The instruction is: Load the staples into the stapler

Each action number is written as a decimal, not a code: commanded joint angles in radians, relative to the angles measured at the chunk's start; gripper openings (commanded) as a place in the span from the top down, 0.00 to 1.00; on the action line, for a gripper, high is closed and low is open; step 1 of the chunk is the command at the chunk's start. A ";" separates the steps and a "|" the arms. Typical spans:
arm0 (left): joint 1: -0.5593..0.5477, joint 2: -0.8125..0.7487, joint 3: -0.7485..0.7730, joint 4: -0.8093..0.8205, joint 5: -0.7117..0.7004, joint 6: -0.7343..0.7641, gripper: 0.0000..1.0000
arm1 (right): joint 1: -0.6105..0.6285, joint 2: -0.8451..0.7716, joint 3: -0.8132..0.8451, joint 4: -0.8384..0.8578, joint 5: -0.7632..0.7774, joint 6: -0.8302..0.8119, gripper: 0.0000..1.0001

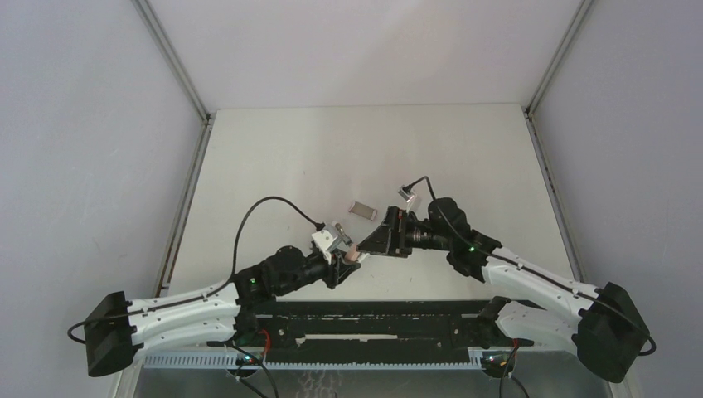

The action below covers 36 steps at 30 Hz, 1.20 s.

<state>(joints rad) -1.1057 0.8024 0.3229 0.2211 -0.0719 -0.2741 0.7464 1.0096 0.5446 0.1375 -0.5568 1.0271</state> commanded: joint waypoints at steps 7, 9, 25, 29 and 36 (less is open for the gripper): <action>0.001 -0.009 0.065 0.046 0.014 -0.001 1.00 | 0.042 0.058 0.103 -0.174 0.180 -0.081 0.17; 0.002 -0.007 0.065 0.048 0.015 -0.001 1.00 | 0.042 0.065 0.109 -0.179 0.184 -0.091 0.17; 0.002 0.007 0.068 0.052 0.018 0.005 1.00 | 0.103 0.236 0.196 -0.110 0.069 -0.097 0.72; 0.002 -0.004 0.062 0.047 0.011 0.005 1.00 | 0.103 0.227 0.196 -0.138 0.088 -0.105 1.00; 0.002 -0.007 0.057 0.046 0.006 0.007 1.00 | 0.103 0.194 0.193 -0.140 0.111 -0.103 1.00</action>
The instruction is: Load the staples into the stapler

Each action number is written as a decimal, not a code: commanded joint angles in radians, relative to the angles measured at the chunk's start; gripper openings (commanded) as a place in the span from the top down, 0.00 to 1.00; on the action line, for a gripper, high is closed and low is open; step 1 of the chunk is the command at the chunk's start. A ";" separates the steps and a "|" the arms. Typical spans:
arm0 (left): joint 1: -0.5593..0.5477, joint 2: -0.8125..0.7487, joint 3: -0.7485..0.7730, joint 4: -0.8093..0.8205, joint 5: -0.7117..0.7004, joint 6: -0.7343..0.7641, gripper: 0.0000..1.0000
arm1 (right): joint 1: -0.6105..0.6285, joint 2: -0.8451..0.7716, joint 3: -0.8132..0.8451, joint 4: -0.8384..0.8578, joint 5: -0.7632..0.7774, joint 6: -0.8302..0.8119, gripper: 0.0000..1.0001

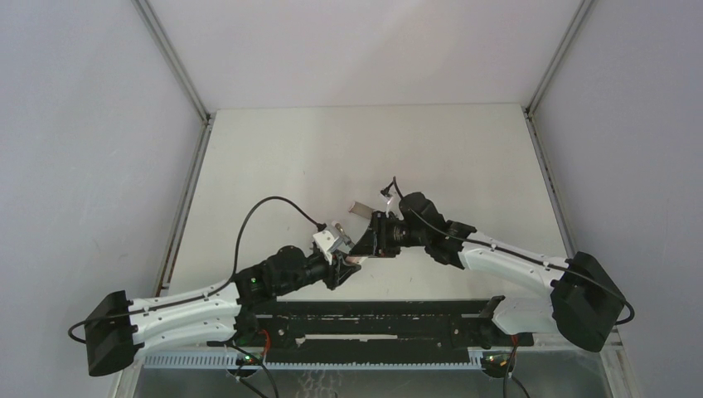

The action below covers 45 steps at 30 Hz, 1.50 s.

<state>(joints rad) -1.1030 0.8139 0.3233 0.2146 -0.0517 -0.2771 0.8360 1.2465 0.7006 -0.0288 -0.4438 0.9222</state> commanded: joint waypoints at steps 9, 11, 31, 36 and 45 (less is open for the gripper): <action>0.000 0.003 0.077 0.009 -0.051 0.010 1.00 | 0.015 -0.018 0.036 0.088 -0.102 0.033 0.49; -0.001 0.006 0.081 -0.002 -0.066 0.003 1.00 | 0.017 -0.021 0.036 0.081 -0.107 0.028 0.42; 0.000 -0.005 0.059 0.018 -0.058 0.009 1.00 | 0.009 -0.006 0.035 0.060 -0.102 0.014 0.35; -0.001 -0.001 0.060 0.014 -0.061 0.010 1.00 | 0.012 -0.034 0.022 0.037 -0.042 0.000 1.00; -0.001 0.003 0.054 0.030 -0.014 0.040 1.00 | -0.020 -0.026 0.021 0.049 -0.111 0.000 0.27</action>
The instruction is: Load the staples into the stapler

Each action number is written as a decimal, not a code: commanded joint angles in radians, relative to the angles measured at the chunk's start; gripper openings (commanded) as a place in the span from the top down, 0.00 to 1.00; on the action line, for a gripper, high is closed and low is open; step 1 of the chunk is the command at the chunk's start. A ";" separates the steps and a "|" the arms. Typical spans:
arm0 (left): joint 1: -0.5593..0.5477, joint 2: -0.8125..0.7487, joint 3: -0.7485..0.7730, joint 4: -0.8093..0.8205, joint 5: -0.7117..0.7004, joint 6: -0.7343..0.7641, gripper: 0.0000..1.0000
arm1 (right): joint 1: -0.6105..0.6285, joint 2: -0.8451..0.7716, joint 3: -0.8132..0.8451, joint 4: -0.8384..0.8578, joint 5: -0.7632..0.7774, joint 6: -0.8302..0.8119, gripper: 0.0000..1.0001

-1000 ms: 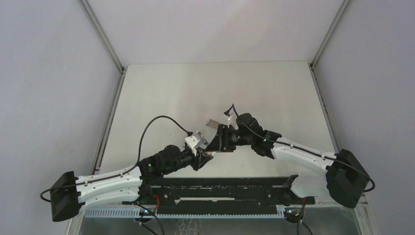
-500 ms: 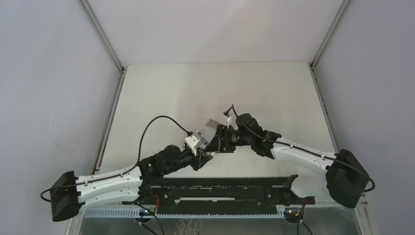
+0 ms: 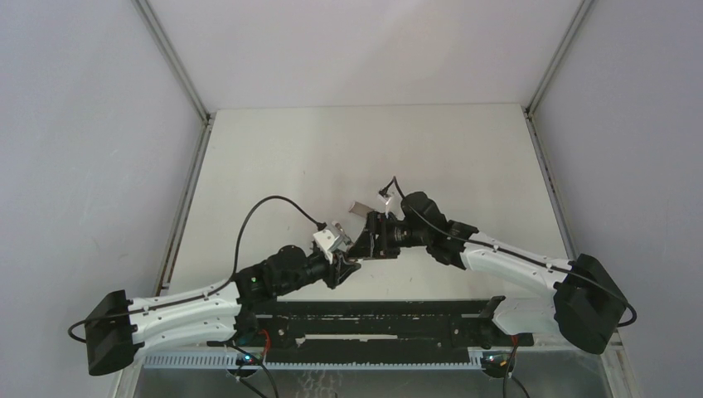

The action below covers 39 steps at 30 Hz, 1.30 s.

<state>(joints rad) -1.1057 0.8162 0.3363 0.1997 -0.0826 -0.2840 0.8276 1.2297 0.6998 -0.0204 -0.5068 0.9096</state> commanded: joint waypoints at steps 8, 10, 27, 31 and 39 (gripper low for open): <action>0.001 -0.003 0.042 0.025 0.028 0.073 1.00 | -0.011 -0.014 0.018 0.012 -0.019 -0.005 1.00; 0.001 -0.004 0.045 0.020 0.031 0.078 1.00 | -0.003 -0.024 0.017 -0.007 0.013 -0.022 1.00; -0.001 -0.069 0.032 -0.024 0.100 0.249 1.00 | -0.107 -0.261 -0.005 -0.096 0.040 -0.128 0.25; -0.003 -0.054 0.042 -0.047 0.114 0.271 1.00 | -0.137 -0.325 -0.021 -0.175 0.070 -0.181 0.27; -0.033 -0.003 0.095 -0.125 0.046 0.291 1.00 | -0.101 -0.277 -0.020 -0.252 0.116 -0.203 0.28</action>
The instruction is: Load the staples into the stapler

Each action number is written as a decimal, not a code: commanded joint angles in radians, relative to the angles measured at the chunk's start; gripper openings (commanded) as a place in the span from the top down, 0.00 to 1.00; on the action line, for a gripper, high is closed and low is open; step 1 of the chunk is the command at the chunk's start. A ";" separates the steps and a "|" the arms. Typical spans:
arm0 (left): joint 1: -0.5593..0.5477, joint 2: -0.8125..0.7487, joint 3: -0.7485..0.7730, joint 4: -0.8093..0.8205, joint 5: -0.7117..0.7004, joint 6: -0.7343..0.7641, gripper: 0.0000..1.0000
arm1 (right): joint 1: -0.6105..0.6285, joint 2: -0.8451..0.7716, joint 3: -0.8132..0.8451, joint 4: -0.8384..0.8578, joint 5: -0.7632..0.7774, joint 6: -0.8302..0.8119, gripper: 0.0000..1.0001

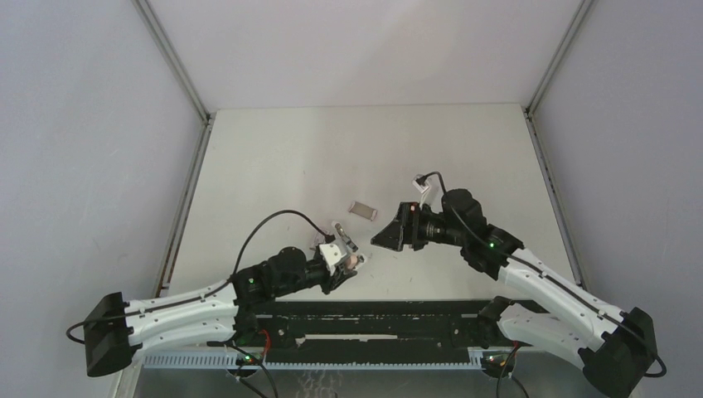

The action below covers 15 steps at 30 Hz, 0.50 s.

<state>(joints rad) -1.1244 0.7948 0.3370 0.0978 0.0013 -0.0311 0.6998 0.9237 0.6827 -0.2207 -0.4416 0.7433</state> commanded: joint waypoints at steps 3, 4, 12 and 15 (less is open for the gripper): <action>-0.027 0.028 0.106 -0.041 -0.058 0.043 1.00 | 0.051 0.060 -0.003 -0.043 0.071 -0.027 0.29; -0.029 0.028 0.108 -0.046 -0.061 0.044 1.00 | 0.058 0.069 -0.002 -0.038 0.079 -0.022 0.29; -0.042 0.052 0.133 -0.080 -0.068 0.043 1.00 | 0.118 0.166 0.024 -0.016 0.127 -0.007 0.31; -0.045 0.059 0.142 -0.088 -0.068 0.044 1.00 | 0.136 0.185 0.036 -0.019 0.147 -0.007 0.32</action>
<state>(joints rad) -1.1606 0.8467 0.4034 0.0051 -0.0513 -0.0067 0.8135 1.0992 0.6746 -0.2657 -0.3370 0.7399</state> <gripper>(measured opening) 0.345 0.688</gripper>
